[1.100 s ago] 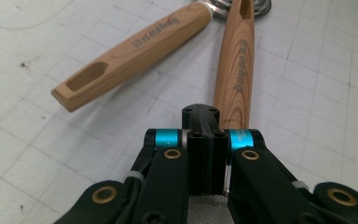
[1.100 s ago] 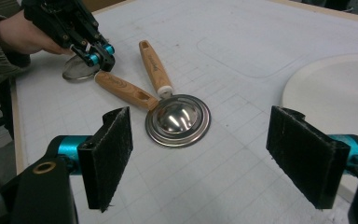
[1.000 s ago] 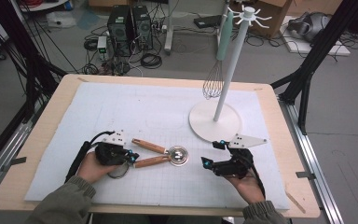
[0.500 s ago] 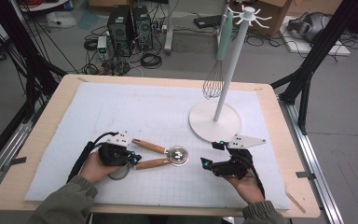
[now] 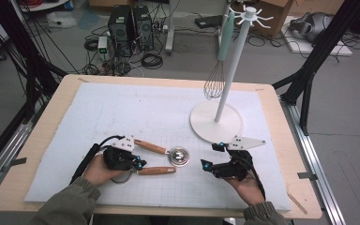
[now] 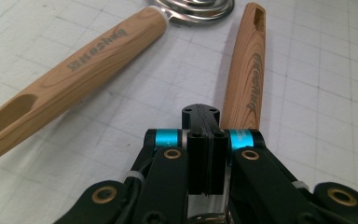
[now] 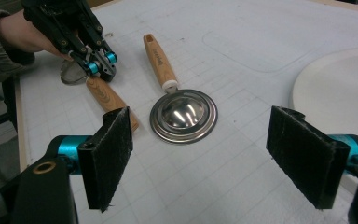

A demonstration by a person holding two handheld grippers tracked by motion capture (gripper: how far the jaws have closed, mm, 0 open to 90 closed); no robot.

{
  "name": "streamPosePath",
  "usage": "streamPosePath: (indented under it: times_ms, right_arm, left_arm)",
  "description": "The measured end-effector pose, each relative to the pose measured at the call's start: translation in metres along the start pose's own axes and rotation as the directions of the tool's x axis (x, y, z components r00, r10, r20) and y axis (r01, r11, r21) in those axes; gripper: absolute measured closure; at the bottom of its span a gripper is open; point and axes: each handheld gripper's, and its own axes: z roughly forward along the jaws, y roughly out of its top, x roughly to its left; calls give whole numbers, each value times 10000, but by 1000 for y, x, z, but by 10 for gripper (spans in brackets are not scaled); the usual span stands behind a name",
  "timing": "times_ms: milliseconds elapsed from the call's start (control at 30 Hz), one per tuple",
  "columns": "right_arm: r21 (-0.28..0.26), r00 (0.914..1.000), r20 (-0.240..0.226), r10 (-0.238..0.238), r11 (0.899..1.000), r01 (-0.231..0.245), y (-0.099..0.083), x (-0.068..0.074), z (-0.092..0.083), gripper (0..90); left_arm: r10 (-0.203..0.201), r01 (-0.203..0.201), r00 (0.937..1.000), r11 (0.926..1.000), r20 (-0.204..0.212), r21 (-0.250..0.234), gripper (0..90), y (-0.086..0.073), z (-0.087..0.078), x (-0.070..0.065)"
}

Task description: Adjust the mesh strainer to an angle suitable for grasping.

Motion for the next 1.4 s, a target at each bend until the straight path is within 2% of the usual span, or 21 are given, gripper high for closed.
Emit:
streamPosePath:
  times_ms: [133,267,367,433,567,733,1000,1400]
  right_arm:
    - [72,10000,-50,31,10000,-31,-1,1,2,217]
    - [126,10000,-57,29,9999,-28,-1,1,3,217]
    - [144,10000,-63,68,9999,-67,-1,0,4,215]
    - [102,10000,-74,17,9999,-16,-2,0,5,215]
    - [65,10000,-64,11,10000,-10,-1,1,4,215]
    - [66,9999,-132,-11,10000,12,0,-1,8,215]
    - [163,9998,-147,-115,9998,117,0,0,12,213]
    - [380,9995,43,-304,9988,302,-2,2,16,212]
  left_arm:
    - [64,-64,10000,10000,29,-9,884,1,1,-1]
    - [-115,113,9999,9994,-84,-320,842,1,-4,0]
    - [-50,42,9999,9979,-127,-645,820,1,-12,-3]
    - [7,-25,9997,9975,-250,-713,782,0,-16,-5]
    - [118,-136,9997,9952,-199,-972,719,-3,-22,-12]
    - [53,-75,9998,9932,-196,-1159,641,-8,-26,-16]
    - [136,-174,9994,9921,-311,-1240,557,-11,-27,-19]
    - [289,-331,9989,9924,-372,-1183,532,-10,-27,-22]
